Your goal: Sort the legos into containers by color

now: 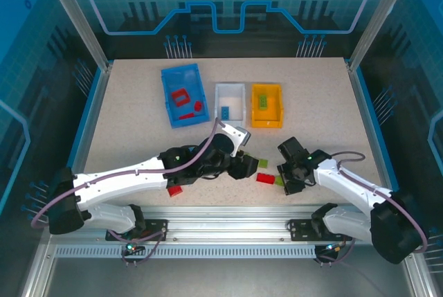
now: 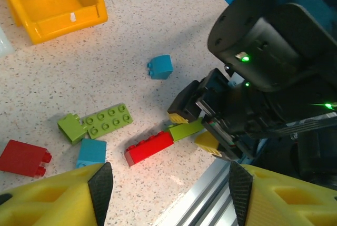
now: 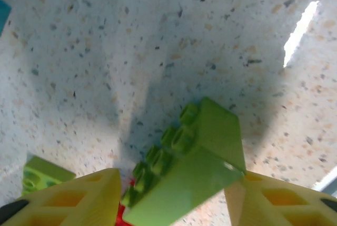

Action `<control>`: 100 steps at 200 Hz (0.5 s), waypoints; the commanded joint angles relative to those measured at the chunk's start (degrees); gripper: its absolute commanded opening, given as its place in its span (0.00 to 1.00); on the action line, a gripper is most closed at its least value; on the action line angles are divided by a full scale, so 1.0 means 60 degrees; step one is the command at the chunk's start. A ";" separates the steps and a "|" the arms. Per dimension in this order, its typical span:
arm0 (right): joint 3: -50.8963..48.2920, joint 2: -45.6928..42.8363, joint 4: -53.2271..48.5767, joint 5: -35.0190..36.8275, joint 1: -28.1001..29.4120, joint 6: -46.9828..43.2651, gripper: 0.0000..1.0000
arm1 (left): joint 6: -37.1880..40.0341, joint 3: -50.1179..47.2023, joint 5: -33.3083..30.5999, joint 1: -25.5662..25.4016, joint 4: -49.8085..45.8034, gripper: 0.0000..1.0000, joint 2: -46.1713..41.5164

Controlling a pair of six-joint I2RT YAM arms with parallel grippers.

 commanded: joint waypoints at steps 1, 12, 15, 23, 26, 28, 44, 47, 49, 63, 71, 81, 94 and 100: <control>-0.0288 0.0247 0.0631 -0.0254 -0.0261 0.0216 0.49 | -0.0069 -0.0129 -0.0351 -0.0072 0.0242 0.63 -0.0440; -0.0339 0.0332 0.0744 -0.0288 -0.0312 0.0161 0.41 | -0.0093 -0.0173 -0.0397 -0.0079 0.0231 0.62 -0.0547; -0.0360 0.0344 0.0764 -0.0277 -0.0313 0.0135 0.40 | -0.0099 -0.0177 -0.0426 -0.0072 0.0221 0.62 -0.0588; -0.0384 0.0334 0.0797 -0.0228 -0.0328 0.0088 0.34 | -0.0135 -0.0191 -0.0484 -0.0085 0.0188 0.61 -0.0676; -0.0392 0.0315 0.0798 -0.0197 -0.0341 0.0063 0.32 | -0.0149 -0.0206 -0.0517 -0.0082 0.0186 0.61 -0.0710; -0.0401 0.0310 0.0806 -0.0177 -0.0353 0.0053 0.31 | -0.0161 -0.0206 -0.0537 -0.0087 0.0181 0.61 -0.0749; -0.0350 0.0147 0.0795 0.0054 -0.0436 -0.0272 0.19 | -0.0265 -0.0248 -0.0756 -0.0088 0.0167 0.61 -0.0982; -0.0309 0.0100 0.0774 0.0132 -0.0451 -0.0390 0.16 | -0.0288 -0.0257 -0.0802 -0.0093 0.0169 0.61 -0.1043; -0.0285 0.0062 0.0738 0.0183 -0.0465 -0.0460 0.15 | -0.0295 -0.0268 -0.0820 -0.0094 0.0180 0.61 -0.1070; 0.0134 -0.0249 0.0462 0.0852 -0.0494 -0.1370 0.07 | -0.0339 -0.0274 -0.0894 -0.0079 0.0214 0.61 -0.1291; 0.0479 -0.0418 0.0264 0.1267 -0.0491 -0.1962 0.05 | -0.0369 -0.0218 -0.0923 -0.0092 0.0200 0.61 -0.1392; 0.0942 -0.0597 0.0128 0.1694 -0.0496 -0.2773 0.04 | -0.0384 -0.0145 -0.0936 -0.0080 0.0169 0.61 -0.1491; 0.1536 -0.0692 0.0343 0.2081 -0.0504 -0.3991 0.03 | -0.0401 -0.0069 -0.0949 -0.0079 0.0140 0.61 -0.1544; 0.1822 -0.0624 0.0532 0.2159 -0.0510 -0.4617 0.02 | -0.0400 -0.0047 -0.0963 -0.0079 0.0120 0.61 -0.1547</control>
